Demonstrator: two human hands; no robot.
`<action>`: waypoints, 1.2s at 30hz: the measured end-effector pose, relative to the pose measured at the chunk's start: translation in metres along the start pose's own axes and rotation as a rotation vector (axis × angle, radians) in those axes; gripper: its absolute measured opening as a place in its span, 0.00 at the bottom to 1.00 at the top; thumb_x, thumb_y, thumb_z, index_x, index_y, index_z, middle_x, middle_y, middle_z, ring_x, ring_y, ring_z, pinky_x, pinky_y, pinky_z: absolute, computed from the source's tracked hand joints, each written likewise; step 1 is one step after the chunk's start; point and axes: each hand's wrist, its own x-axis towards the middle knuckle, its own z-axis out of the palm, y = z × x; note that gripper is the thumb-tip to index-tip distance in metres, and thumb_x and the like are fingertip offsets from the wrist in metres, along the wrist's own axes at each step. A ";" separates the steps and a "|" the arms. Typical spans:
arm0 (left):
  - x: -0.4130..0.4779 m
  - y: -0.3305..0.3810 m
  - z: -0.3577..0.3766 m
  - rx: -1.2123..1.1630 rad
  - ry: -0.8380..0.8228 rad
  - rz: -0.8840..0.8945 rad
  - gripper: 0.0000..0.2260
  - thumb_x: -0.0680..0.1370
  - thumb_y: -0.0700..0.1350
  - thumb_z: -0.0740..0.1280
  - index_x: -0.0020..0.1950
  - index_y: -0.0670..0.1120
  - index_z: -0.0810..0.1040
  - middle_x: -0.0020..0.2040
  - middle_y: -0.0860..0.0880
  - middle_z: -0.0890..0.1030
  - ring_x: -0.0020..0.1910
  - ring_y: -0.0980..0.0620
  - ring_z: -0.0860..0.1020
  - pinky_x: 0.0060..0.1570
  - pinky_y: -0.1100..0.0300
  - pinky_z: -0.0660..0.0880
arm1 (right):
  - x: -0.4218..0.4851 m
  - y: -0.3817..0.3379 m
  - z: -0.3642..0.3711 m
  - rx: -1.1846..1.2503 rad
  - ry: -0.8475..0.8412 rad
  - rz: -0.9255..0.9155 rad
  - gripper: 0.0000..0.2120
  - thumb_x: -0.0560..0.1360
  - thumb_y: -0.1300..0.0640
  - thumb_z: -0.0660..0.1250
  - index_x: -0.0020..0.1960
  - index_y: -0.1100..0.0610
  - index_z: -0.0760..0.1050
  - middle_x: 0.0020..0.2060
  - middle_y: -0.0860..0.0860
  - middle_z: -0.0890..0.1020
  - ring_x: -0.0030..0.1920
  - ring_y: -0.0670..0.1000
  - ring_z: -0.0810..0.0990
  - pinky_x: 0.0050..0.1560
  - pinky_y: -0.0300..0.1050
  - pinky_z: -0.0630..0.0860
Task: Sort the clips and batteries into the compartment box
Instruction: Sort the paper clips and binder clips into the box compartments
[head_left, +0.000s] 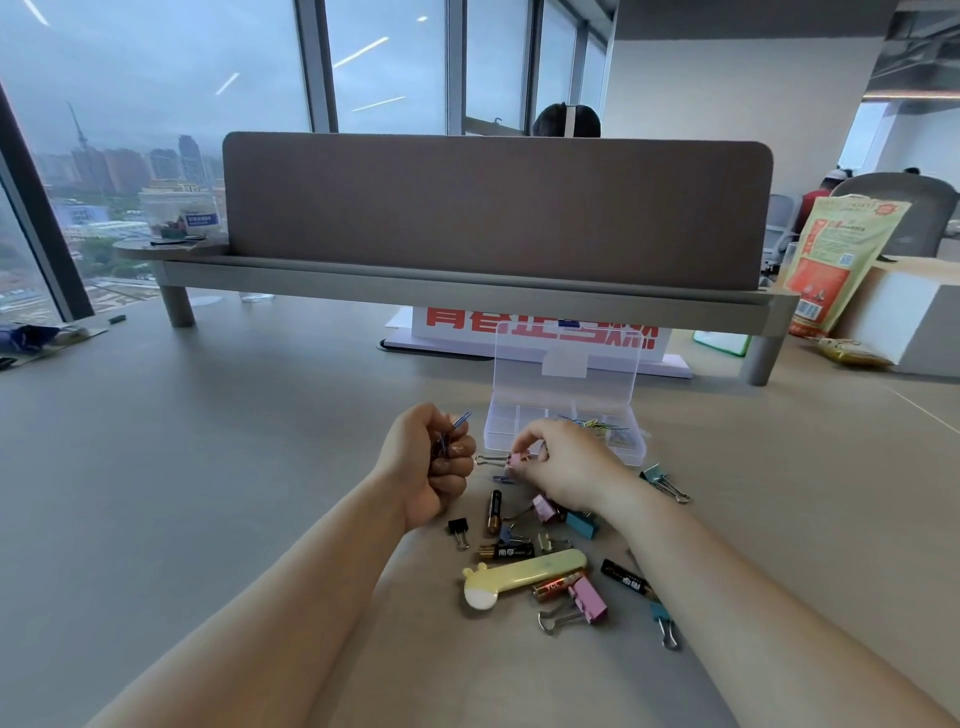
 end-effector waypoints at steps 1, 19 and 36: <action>0.001 0.000 0.000 0.003 -0.003 0.004 0.04 0.69 0.40 0.52 0.34 0.46 0.63 0.25 0.50 0.62 0.18 0.57 0.56 0.17 0.71 0.50 | -0.001 0.000 -0.004 0.024 -0.019 -0.002 0.04 0.75 0.51 0.67 0.49 0.49 0.75 0.34 0.43 0.71 0.37 0.46 0.72 0.40 0.43 0.70; -0.002 0.001 0.007 0.155 -0.004 0.030 0.12 0.77 0.47 0.60 0.33 0.47 0.65 0.26 0.52 0.64 0.19 0.58 0.57 0.16 0.70 0.52 | 0.007 0.008 0.002 -0.084 0.102 0.167 0.13 0.73 0.48 0.69 0.36 0.57 0.78 0.34 0.52 0.82 0.38 0.53 0.80 0.42 0.48 0.76; 0.005 -0.013 0.005 1.562 0.191 0.416 0.11 0.81 0.51 0.58 0.53 0.51 0.79 0.47 0.54 0.79 0.46 0.53 0.77 0.44 0.57 0.74 | 0.011 0.014 -0.019 1.306 -0.072 0.411 0.05 0.74 0.61 0.56 0.39 0.57 0.63 0.32 0.53 0.69 0.20 0.43 0.63 0.15 0.32 0.55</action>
